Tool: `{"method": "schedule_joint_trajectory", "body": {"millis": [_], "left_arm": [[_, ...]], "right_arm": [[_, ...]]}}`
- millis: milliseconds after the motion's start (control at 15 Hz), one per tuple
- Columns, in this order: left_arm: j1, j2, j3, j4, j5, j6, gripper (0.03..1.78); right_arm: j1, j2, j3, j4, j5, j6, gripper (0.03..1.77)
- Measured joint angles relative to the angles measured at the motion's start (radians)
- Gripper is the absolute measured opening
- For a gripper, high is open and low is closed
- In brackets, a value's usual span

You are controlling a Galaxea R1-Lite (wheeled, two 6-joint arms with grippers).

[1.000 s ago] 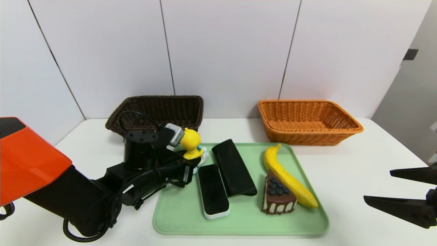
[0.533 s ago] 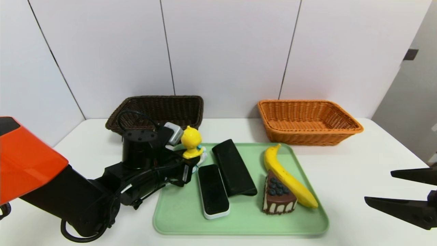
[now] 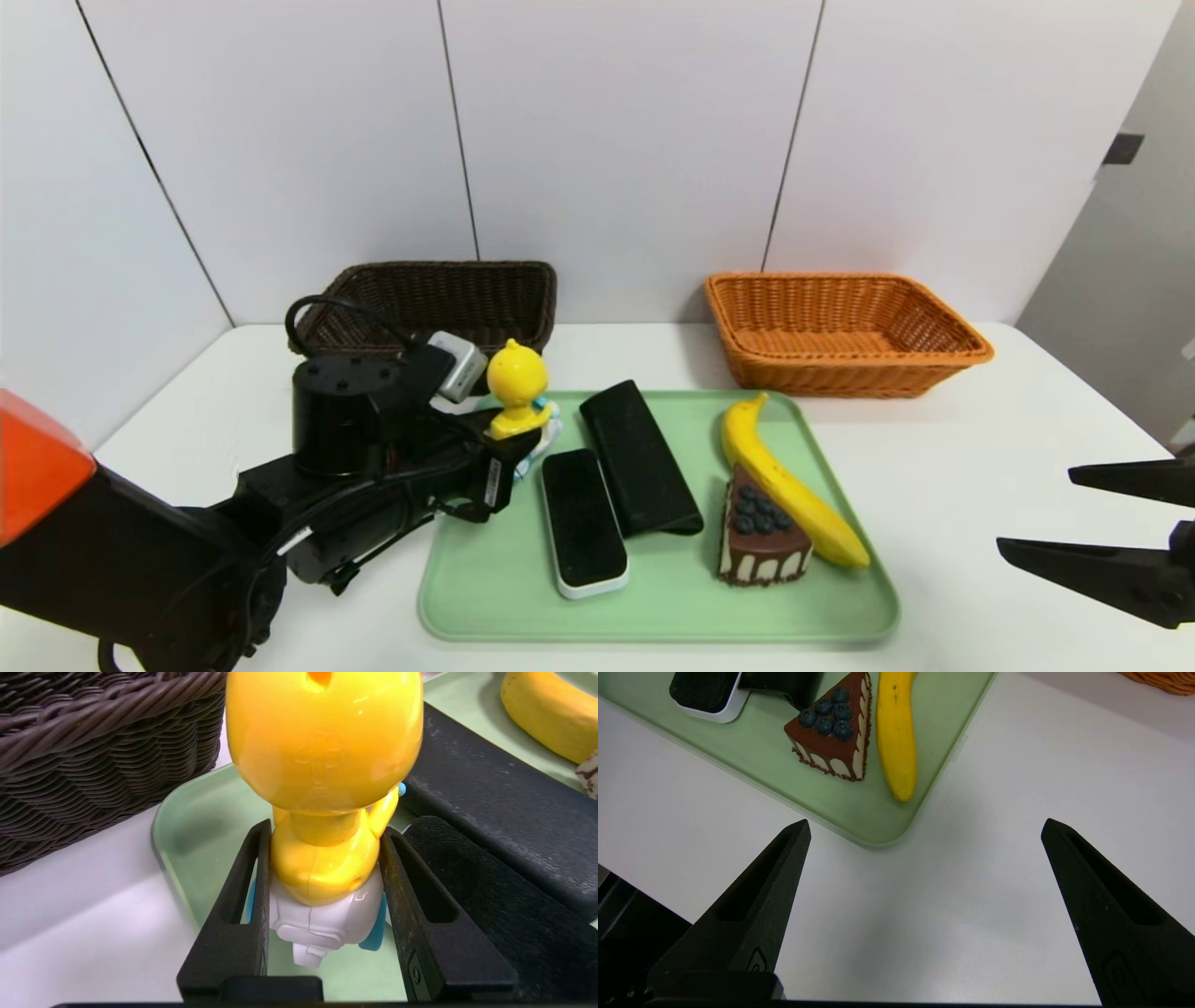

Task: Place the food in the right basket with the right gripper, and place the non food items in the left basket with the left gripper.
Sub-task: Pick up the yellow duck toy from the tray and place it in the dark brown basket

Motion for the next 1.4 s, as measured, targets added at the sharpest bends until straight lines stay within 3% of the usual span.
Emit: {"method": "schedule_joint_trajectory", "body": {"millis": [400, 733, 1000, 1200, 1400], "left_arm": [[-0.033, -0.127, 0.062, 0.029, -0.002, 0.006, 0.74], [-0.021, -0.311, -0.058, 0.273, 0.001, 0.007, 0.74], [0.089, -0.369, -0.230, 0.436, 0.003, 0.007, 0.74], [0.163, -0.331, -0.326, 0.475, 0.002, 0.007, 0.74], [0.212, -0.249, -0.411, 0.479, 0.000, 0.007, 0.74]], "right_arm": [[0.000, -0.013, 0.010, 0.000, -0.001, 0.001, 1.71], [0.000, -0.020, 0.012, 0.000, -0.001, 0.001, 1.71], [0.000, -0.023, 0.008, -0.001, -0.002, 0.001, 1.71], [0.000, -0.023, 0.004, -0.021, -0.001, 0.001, 1.71], [0.000, -0.021, 0.019, -0.124, -0.002, 0.005, 1.71]]}}
